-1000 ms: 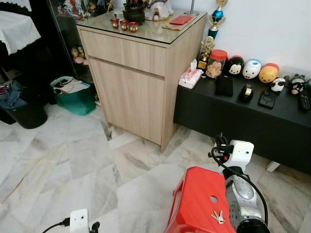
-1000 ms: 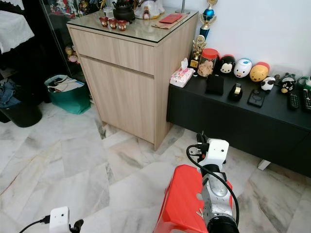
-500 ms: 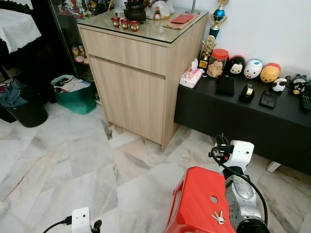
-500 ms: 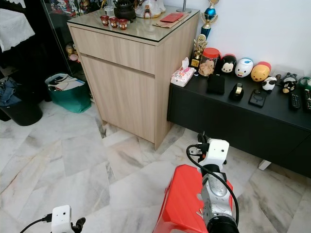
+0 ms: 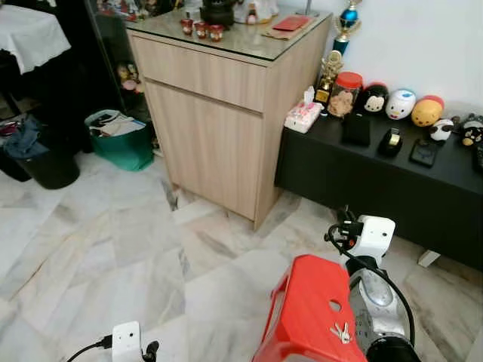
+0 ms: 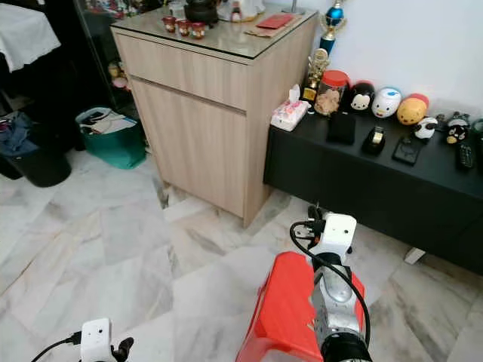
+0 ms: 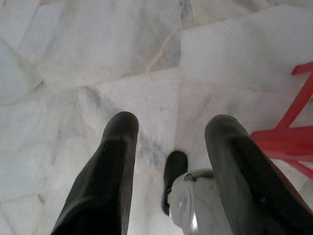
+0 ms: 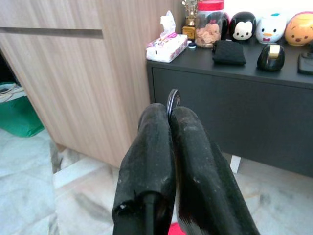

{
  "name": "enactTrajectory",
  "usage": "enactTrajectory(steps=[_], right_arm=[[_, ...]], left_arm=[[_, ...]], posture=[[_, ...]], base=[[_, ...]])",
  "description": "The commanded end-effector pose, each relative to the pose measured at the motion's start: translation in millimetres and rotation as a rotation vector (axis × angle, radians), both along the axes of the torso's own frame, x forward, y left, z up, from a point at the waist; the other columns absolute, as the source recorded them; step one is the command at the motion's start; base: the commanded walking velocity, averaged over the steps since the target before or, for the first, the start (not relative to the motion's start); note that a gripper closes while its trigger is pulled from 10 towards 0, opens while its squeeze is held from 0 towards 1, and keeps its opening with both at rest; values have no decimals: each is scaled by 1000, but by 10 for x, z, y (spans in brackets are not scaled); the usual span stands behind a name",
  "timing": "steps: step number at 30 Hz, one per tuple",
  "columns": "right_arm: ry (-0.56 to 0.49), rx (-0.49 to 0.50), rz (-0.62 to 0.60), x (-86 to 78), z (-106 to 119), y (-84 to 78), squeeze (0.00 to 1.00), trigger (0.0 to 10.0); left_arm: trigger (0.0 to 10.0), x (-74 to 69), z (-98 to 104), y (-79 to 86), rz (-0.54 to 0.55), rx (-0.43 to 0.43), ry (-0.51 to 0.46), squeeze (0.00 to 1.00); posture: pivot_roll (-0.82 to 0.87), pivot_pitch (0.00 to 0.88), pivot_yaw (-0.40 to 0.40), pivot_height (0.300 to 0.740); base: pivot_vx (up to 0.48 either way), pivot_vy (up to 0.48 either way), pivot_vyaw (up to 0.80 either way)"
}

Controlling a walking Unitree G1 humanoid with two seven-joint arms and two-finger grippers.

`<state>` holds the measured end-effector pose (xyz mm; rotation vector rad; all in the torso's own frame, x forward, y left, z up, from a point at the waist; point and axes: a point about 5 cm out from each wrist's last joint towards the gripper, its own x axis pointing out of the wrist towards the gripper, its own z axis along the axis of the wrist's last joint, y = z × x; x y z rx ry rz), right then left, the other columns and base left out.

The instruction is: Hang keys on a hook

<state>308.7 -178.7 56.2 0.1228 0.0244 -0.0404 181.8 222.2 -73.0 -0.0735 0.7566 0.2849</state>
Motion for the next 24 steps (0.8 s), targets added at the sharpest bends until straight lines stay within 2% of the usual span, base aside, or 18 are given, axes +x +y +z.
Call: enactTrajectory(steps=[1, 24], right_arm=[[-3, 1, -2, 19, 21, -2, 0, 10000], [16, 7, -9, 24, -2, 12, 0, 10000]], left_arm=[[10000, -65, -41, -11, 8, -13, 30, 0], [10000, -106, -64, -2, 8, -24, 52, 0]], posture=[[2, 0, -18, 740], [5, 0, -20, 740]], base=[[-289, 0, 0], [-278, 0, 0]])
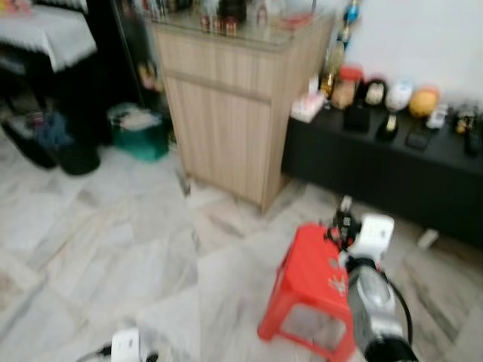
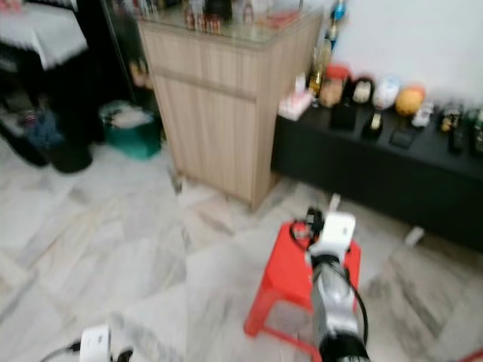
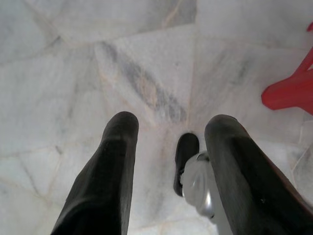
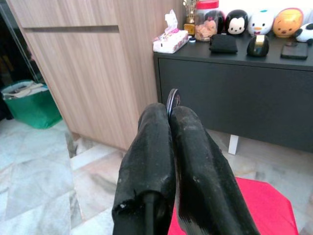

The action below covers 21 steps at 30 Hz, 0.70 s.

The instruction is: Hang keys on a hook

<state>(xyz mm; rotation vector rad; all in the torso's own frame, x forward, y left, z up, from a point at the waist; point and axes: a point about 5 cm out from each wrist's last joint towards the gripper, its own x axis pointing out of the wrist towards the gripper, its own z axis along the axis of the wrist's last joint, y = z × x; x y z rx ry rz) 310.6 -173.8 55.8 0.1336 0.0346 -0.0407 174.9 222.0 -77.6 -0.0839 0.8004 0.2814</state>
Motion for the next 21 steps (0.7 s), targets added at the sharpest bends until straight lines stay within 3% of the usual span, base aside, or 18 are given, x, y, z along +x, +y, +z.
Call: enactTrajectory(steps=[1, 21], right_arm=[[9, -3, -9, 2, -5, -40, 0, 10000], [25, 3, -4, 2, -27, -45, 0, 10000]], left_arm=[[10000, -39, -20, -3, 7, -8, 12, 0], [10000, -61, -41, -43, -7, -25, 24, 0]], posture=[[6, 0, -21, 740], [6, 0, -32, 740]], base=[[-270, 0, 0], [-14, 0, 0]])
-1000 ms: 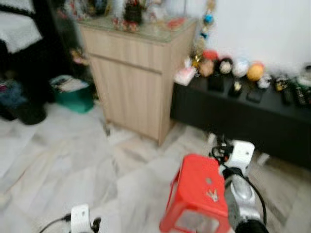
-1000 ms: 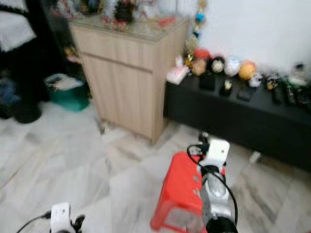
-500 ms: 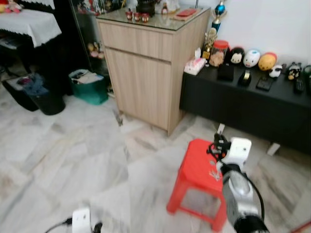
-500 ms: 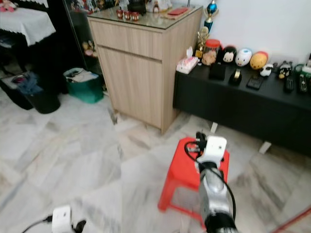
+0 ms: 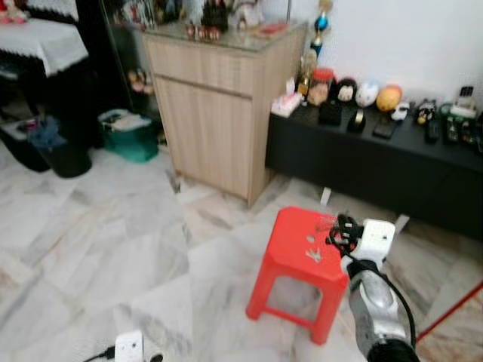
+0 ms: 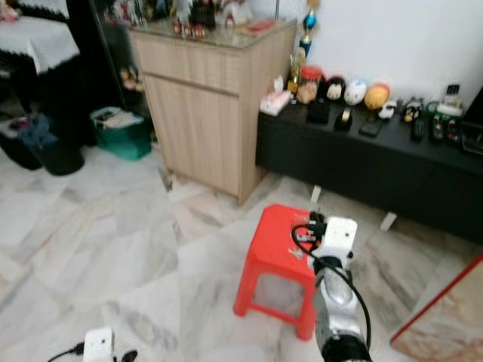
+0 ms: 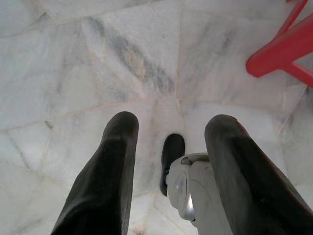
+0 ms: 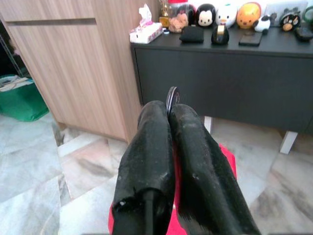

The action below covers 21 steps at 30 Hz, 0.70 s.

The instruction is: Hang keys on a hook

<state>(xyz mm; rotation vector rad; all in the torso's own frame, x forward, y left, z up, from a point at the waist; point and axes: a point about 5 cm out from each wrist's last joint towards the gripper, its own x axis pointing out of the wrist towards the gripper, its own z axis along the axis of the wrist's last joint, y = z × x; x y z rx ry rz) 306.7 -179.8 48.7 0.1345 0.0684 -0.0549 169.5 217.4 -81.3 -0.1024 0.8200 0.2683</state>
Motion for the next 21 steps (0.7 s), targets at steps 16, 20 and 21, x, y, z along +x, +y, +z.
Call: enactTrajectory(steps=[16, 20, 21], right_arm=[[-21, 0, 24, 60, 61, 71, 0, 10000], [-18, 8, 23, 64, 59, 72, 0, 10000], [-18, 8, 23, 64, 59, 72, 0, 10000]], left_arm=[[10000, 32, 9, -42, -29, 9, -9, 0], [10000, 49, 17, -48, -38, 14, -14, 0], [10000, 49, 17, -48, -38, 14, -14, 0]], posture=[[14, 0, -40, 740], [14, 0, -40, 740], [14, 0, -40, 740]], base=[[0, -247, -278], [0, -322, 0], [0, -349, 0]])
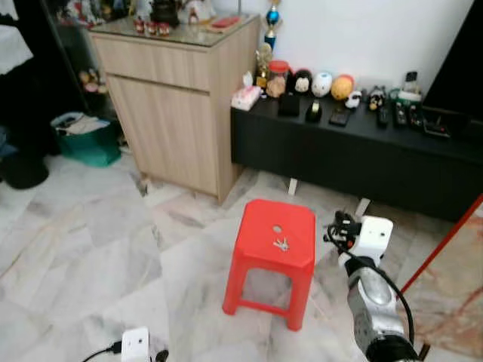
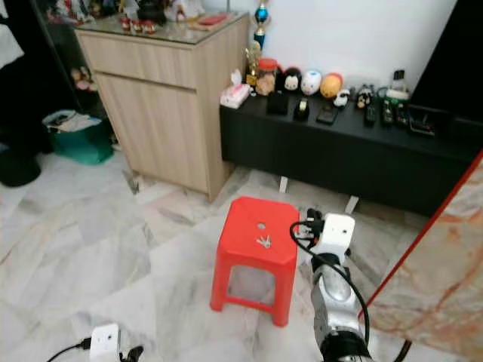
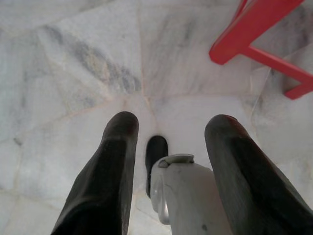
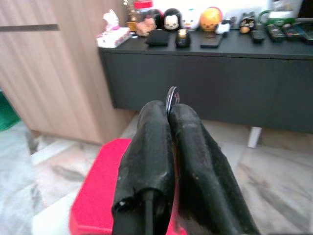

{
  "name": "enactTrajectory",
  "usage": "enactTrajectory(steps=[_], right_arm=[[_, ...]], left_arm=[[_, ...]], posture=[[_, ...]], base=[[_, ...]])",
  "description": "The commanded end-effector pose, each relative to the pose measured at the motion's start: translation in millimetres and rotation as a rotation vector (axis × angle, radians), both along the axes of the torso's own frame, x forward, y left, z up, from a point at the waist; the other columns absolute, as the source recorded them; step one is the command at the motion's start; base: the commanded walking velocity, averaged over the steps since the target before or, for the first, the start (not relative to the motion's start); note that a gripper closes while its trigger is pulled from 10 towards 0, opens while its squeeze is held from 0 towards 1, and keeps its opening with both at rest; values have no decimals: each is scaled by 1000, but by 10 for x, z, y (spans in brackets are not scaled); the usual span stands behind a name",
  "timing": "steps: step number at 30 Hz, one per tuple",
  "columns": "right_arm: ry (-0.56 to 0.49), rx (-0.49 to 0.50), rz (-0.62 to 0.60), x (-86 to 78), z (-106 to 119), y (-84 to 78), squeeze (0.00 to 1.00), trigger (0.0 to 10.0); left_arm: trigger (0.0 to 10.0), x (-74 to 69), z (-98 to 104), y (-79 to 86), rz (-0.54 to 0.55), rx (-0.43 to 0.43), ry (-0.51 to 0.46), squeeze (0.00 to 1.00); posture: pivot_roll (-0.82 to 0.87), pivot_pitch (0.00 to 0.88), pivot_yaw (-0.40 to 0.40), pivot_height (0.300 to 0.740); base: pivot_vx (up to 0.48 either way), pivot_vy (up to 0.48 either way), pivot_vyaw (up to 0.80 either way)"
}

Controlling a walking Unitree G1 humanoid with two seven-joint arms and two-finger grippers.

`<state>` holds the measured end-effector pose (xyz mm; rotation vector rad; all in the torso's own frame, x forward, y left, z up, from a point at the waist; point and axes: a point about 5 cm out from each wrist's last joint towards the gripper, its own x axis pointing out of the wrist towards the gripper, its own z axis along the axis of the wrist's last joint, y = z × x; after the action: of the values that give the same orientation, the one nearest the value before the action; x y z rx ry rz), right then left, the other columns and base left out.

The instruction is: Hang keys on a hook

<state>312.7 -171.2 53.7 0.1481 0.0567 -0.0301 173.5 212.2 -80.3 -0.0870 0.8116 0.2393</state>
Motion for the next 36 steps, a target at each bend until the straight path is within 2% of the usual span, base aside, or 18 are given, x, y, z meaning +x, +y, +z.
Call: enactTrajectory(steps=[1, 10, 36], right_arm=[[2, -2, -3, 8, 5, -17, 0, 10000], [23, -1, -17, -16, -36, -27, 0, 10000], [10, -7, -41, -18, -17, -19, 0, 10000]], left_arm=[[10000, 13, 9, 3, -7, 10, -7, 0], [10000, 25, 16, -5, -7, 13, -16, 0], [10000, 52, 34, -3, -15, 19, -30, 0]], posture=[[13, 0, -40, 740], [12, 0, -39, 740], [3, 0, -32, 740]], base=[[0, -352, 0], [0, -355, -672], [0, -355, 0]])
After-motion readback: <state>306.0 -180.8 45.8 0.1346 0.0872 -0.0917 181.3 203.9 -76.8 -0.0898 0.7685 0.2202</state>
